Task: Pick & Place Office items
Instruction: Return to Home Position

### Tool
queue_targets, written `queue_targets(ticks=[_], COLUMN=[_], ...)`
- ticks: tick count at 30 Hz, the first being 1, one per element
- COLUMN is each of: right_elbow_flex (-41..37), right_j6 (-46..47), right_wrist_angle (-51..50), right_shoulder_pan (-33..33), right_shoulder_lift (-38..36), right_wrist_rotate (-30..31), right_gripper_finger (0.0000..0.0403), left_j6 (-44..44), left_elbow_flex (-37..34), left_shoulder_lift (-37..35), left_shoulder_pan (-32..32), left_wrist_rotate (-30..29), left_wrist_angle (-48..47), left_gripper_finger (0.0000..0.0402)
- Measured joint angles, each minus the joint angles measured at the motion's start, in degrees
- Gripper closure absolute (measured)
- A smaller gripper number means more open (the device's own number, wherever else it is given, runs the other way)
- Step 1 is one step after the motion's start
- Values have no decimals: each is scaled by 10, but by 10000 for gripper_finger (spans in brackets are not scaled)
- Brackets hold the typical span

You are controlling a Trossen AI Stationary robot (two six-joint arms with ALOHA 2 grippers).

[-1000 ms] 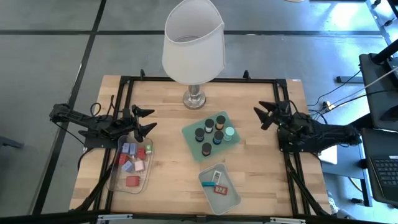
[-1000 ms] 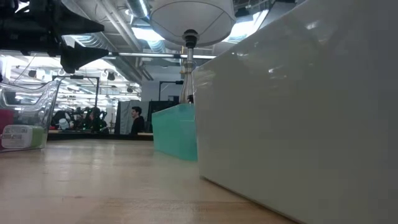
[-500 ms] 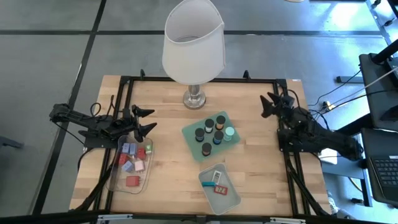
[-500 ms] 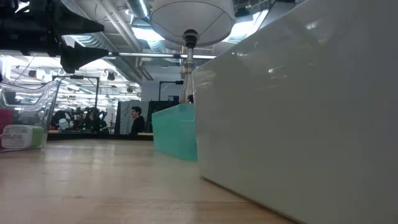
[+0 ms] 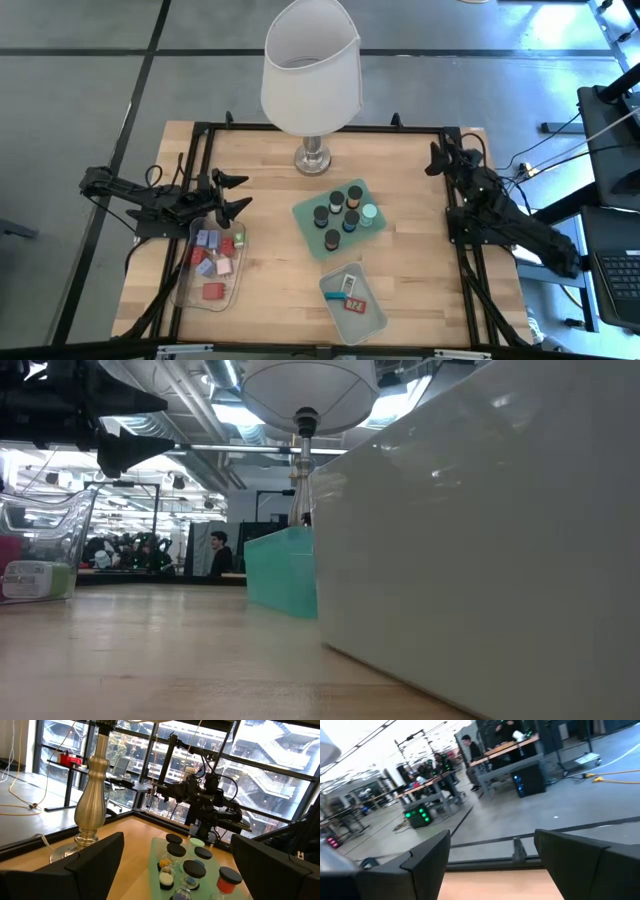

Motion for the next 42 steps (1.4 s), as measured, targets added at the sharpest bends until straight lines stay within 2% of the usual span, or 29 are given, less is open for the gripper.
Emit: queue_targets(ticks=[15,31,42], right_elbow_flex=[0,0,0], right_j6=[0,0,0], right_wrist_angle=[0,0,0], right_shoulder_pan=[-76,-130,-153], right_shoulder_lift=[0,0,0], right_wrist_rotate=[0,0,0], right_gripper_finger=[112,112,112], left_j6=[0,0,0], left_elbow_flex=[0,0,0], left_shoulder_lift=[0,0,0], left_shoulder_pan=[16,242,350], left_wrist_rotate=[2,0,0], left_wrist_angle=[0,0,0], left_gripper_finger=[38,38,38])
